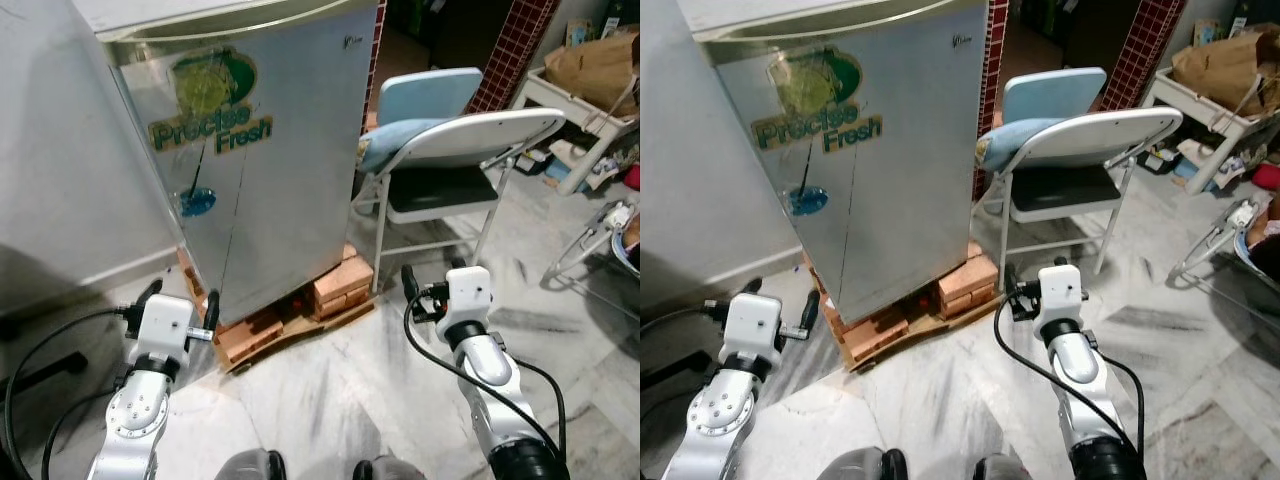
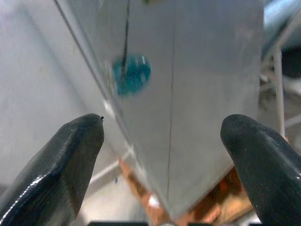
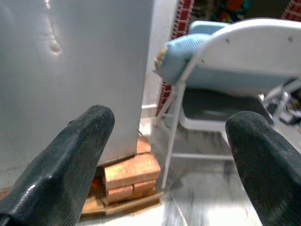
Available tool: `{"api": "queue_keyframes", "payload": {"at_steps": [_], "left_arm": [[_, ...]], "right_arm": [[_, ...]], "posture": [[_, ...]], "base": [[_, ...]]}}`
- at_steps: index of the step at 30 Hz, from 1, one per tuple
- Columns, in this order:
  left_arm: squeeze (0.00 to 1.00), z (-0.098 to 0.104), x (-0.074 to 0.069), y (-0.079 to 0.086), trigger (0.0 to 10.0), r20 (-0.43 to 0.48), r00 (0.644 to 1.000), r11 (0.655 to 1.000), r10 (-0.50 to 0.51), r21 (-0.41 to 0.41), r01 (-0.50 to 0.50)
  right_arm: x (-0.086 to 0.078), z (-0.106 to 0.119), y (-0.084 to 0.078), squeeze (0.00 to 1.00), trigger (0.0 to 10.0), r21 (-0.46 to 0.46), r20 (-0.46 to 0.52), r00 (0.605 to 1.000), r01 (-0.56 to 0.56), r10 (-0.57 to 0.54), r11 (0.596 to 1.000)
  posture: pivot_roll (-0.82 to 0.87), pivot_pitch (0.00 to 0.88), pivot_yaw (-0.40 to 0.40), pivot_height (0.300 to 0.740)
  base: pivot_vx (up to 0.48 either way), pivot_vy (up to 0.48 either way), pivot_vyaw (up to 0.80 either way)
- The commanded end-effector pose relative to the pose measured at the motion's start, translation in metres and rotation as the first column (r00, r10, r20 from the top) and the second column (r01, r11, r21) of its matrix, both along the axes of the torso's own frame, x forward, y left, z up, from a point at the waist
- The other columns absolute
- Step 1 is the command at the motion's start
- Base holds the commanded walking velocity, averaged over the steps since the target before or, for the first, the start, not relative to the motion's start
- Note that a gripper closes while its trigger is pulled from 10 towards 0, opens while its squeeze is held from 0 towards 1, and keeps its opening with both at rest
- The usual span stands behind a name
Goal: Restocking fridge
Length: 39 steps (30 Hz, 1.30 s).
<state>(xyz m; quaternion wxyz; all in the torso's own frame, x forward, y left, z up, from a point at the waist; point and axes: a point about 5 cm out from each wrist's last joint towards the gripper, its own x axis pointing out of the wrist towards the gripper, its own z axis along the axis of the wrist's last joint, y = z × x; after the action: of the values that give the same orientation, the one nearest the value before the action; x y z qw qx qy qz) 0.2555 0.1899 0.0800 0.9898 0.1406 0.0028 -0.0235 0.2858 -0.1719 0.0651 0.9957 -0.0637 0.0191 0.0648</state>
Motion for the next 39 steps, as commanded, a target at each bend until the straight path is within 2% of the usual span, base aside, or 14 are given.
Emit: {"api": "queue_keyframes", "payload": {"at_steps": [1, 4, 6, 7, 10, 11, 12, 14, 15, 17, 21, 25, 32, 39], "left_arm": [[0.0, -0.003, 0.002, -0.001, 10.0, -0.017, 1.0, 1.0, 0.003, -0.011, -0.003], [0.0, -0.006, 0.011, -0.004, 10.0, 0.005, 1.0, 0.999, -0.026, -0.018, 0.026], [0.0, -0.005, 0.009, -0.003, 10.0, 0.007, 1.0, 0.998, -0.008, -0.054, 0.008], [0.0, -0.004, 0.001, -0.002, 10.0, 0.01, 1.0, 0.998, 0.006, -0.068, -0.005], [0.0, -0.004, -0.006, -0.002, 10.0, 0.011, 1.0, 0.997, 0.02, -0.078, -0.019], [0.0, -0.004, -0.013, -0.001, 10.0, 0.01, 0.999, 0.996, 0.031, -0.086, -0.03], [0.0, -0.01, -0.028, 0.001, 10.0, -0.012, 0.999, 0.995, 0.047, -0.089, -0.047], [0.0, -0.01, -0.028, 0.001, 10.0, -0.012, 0.999, 0.995, 0.047, -0.089, -0.047], [0.0, -0.015, -0.041, 0.006, 10.0, -0.036, 0.996, 0.993, 0.078, -0.087, -0.081], [0.0, -0.021, -0.057, 0.015, 10.0, -0.073, 0.988, 0.984, 0.139, -0.105, -0.146], [0.0, -0.022, -0.066, 0.014, 10.0, -0.088, 0.984, 0.981, 0.152, -0.106, -0.161], [0.0, -0.025, -0.068, 0.009, 10.0, -0.1, 0.984, 0.982, 0.147, -0.102, -0.157], [0.0, -0.025, -0.063, 0.007, 10.0, -0.111, 0.984, 0.984, 0.138, -0.097, -0.148], [0.0, -0.023, -0.058, 0.009, 10.0, -0.114, 0.984, 0.984, 0.138, -0.098, -0.149]], "right_arm": [[0.006, 0.011, -0.001, 0.0, 10.0, -0.003, 0.034, 0.999, 0.008, -0.008, 1.0], [0.009, 0.009, -0.003, 0.0, 10.0, 0.004, 0.033, 0.999, 0.027, -0.027, 1.0], [0.008, 0.009, -0.005, 0.0, 10.0, -0.012, 0.038, 0.998, 0.043, -0.042, 0.999], [0.006, 0.011, -0.008, 0.0, 10.0, -0.048, 0.059, 0.996, 0.062, -0.06, 0.997], [0.004, 0.013, -0.01, 0.0, 10.0, -0.052, 0.069, 0.995, 0.072, -0.068, 0.996], [0.002, 0.014, -0.011, 0.0, 10.0, -0.045, 0.073, 0.994, 0.082, -0.078, 0.996], [-0.003, 0.015, -0.015, 0.0, 10.0, -0.033, 0.077, 0.992, 0.1, -0.097, 0.994], [-0.003, 0.015, -0.015, 0.0, 10.0, -0.033, 0.077, 0.992, 0.1, -0.097, 0.994], [-0.009, 0.014, -0.018, 0.0, 10.0, -0.002, 0.064, 0.993, 0.098, -0.098, 0.995], [-0.016, 0.015, -0.019, 0.0, 10.0, 0.032, 0.037, 0.997, 0.062, -0.063, 0.998], [-0.02, 0.015, -0.021, 0.0, 10.0, 0.065, 0.049, 0.998, 0.047, -0.05, 0.997], [-0.015, 0.014, -0.022, 0.0, 10.0, 0.096, 0.024, 0.996, 0.086, -0.088, 0.992], [-0.014, 0.014, -0.011, 0.0, 10.0, 0.055, 0.03, 0.995, 0.094, -0.096, 0.994], [-0.014, 0.014, 0.0, 0.0, 10.0, 0.143, 0.038, 0.998, 0.042, -0.048, 0.989]], "posture": [[-0.04, 0.062, -0.017, 0.74], [-0.05, 0.048, -0.018, 0.74], [-0.06, 0.039, -0.01, 0.74], [-0.06, 0.039, -0.01, 0.74], [-0.06, 0.032, -0.007, 0.74], [-0.05, 0.025, -0.004, 0.74], [-0.04, 0.022, -0.003, 0.74], [-0.04, 0.022, -0.003, 0.74], [-0.03, 0.018, -0.002, 0.74], [-0.02, 0.018, -0.001, 0.74], [-0.01, 0.012, 0.002, 0.74], [-0.01, 0.001, 0.007, 0.74], [-0.01, 0.0, 0.025, 0.74], [-0.01, 0.004, 0.03, 0.74]], "base": [[0.0, 0.0, 0.0], [0.0, 0.0, 0.0], [0.0, 0.0, 0.0], [0.0, 0.0, 0.0], [0.0, 0.0, 0.0], [0.0, 0.0, 0.0], [0.0, 0.0, 0.0], [0.0, 0.0, 0.0], [0.0, 0.0, 0.0], [0.0, 0.0, 0.0], [0.0, 0.0, 0.0], [0.0, 0.0, 0.0], [0.0, 0.0, 0.0], [0.0, 0.0, 0.0]]}}
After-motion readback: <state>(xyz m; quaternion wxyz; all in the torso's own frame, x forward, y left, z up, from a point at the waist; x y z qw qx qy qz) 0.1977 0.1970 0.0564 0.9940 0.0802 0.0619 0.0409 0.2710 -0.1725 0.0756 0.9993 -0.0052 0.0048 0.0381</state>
